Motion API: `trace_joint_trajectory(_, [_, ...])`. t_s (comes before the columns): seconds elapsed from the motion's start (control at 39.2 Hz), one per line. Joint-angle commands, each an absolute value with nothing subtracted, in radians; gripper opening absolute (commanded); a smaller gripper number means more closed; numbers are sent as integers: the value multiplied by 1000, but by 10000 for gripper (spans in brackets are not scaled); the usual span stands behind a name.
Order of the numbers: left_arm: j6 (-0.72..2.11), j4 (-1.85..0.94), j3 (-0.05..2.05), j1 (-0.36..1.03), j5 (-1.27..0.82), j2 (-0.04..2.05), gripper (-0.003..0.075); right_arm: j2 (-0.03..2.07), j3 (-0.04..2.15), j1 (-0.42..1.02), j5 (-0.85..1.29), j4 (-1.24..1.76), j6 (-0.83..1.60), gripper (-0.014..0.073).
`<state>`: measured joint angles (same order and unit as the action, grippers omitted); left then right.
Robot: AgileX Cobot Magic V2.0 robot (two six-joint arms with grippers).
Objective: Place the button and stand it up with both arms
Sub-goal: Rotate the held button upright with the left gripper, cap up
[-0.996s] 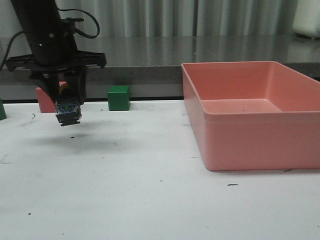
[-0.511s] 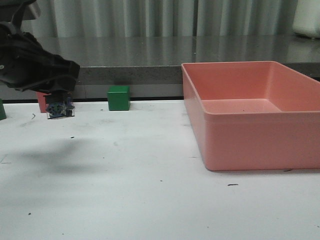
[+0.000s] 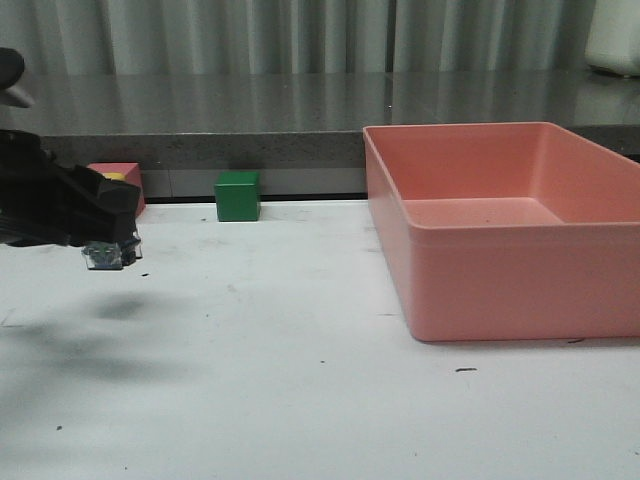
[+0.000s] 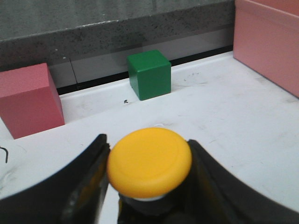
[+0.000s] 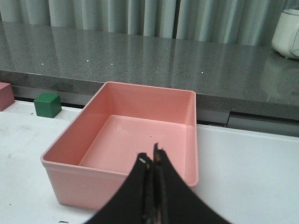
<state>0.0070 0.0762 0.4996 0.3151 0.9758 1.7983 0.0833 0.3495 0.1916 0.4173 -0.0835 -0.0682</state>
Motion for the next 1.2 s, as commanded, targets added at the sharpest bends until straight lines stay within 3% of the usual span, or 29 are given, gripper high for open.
trace_joint_trajectory(0.0, [14, 49, 513, 318, 1168, 1813, 202, 95, 374, 188, 333, -96, -60, -62])
trace_joint_trajectory(0.28, [14, 49, 513, 318, 1274, 1908, 270, 95, 374, 188, 333, -96, -60, -62])
trace_joint_trajectory(1.17, [14, 50, 513, 318, 1210, 1935, 272, 95, 374, 188, 334, -96, -60, -62])
